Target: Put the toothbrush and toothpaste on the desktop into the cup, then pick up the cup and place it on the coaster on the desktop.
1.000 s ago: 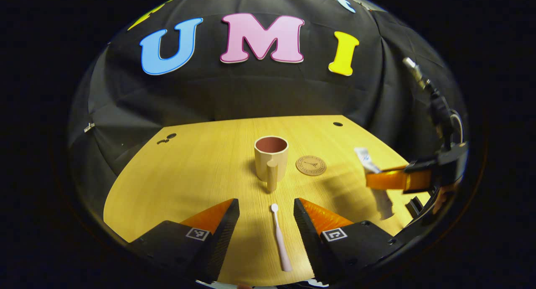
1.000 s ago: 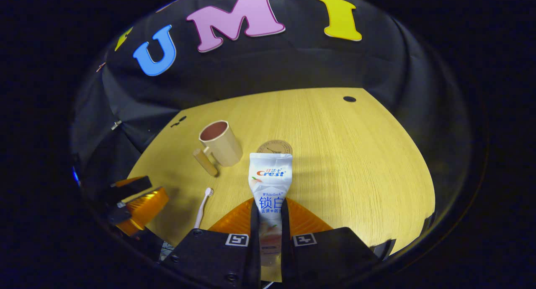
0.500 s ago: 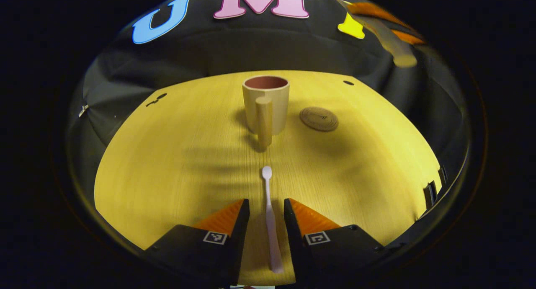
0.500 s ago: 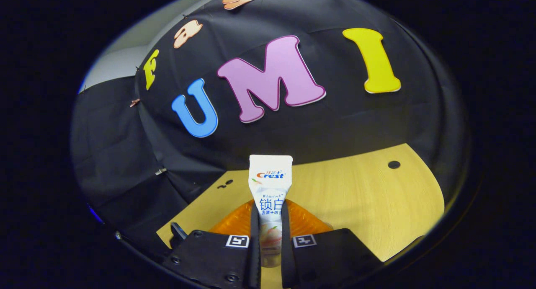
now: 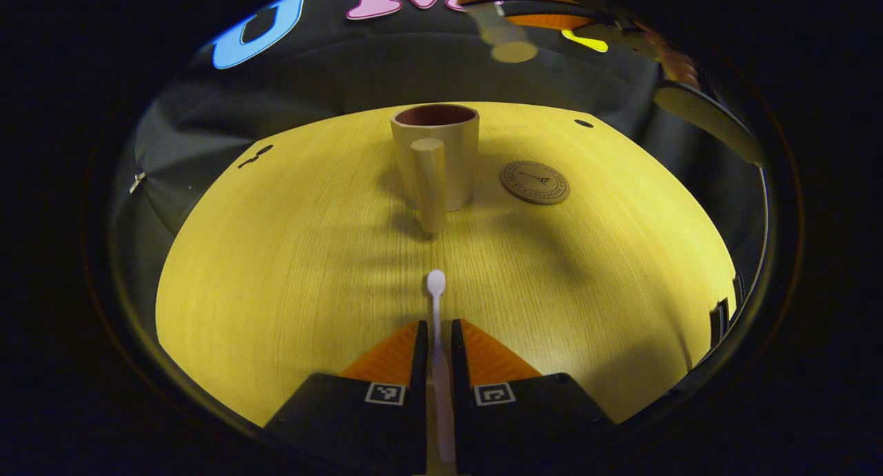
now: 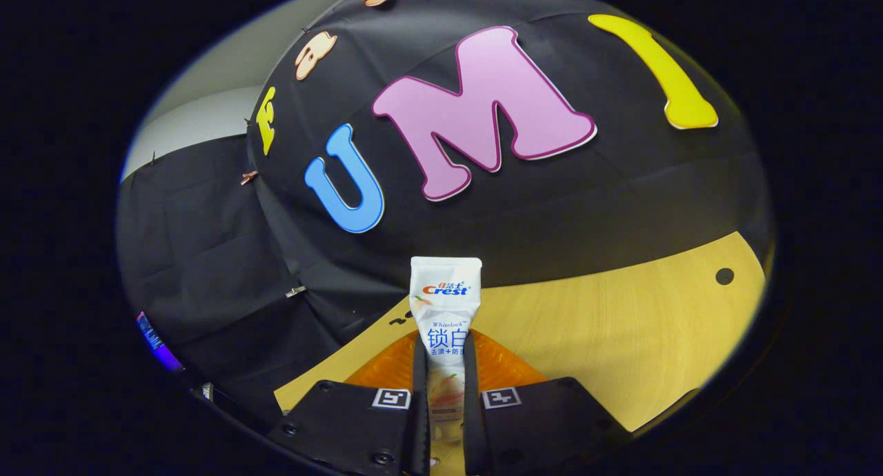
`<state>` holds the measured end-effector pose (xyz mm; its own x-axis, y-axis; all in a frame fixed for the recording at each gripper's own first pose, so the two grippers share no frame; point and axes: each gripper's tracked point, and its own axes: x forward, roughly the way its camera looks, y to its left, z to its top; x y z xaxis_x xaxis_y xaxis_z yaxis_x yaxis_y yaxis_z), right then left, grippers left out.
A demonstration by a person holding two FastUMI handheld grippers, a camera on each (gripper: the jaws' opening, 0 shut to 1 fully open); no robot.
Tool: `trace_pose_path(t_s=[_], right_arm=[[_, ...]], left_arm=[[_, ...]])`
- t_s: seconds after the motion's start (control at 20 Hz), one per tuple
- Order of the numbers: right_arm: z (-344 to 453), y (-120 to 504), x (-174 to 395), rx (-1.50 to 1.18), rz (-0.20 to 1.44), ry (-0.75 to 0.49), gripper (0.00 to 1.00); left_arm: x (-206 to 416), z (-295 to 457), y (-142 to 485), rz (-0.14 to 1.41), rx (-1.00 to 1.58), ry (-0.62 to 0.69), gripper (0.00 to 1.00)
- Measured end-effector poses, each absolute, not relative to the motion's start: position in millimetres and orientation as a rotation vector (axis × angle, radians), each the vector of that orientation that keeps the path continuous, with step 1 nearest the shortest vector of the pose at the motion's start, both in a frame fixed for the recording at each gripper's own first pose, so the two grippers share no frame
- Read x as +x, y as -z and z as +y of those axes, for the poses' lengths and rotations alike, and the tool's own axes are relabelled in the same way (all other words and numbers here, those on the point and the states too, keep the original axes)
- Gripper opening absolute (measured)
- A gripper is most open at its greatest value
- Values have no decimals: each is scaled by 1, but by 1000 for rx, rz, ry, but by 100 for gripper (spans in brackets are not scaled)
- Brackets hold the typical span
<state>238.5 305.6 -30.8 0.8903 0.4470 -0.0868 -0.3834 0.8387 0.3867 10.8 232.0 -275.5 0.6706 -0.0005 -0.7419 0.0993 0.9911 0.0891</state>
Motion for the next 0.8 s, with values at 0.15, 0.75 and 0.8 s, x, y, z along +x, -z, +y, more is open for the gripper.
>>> trace_pose_path(t_s=[0.15,0.75,0.8], right_arm=[[318,52,259,364,189,-471,23],[342,108,265,143,231,-537,28],[341,110,264,136,240,-534,29]], left_arm=[[12,229,276,864,132,57,13],[21,228,260,834,-61,110,6],[23,227,258,822,-77,115,6]])
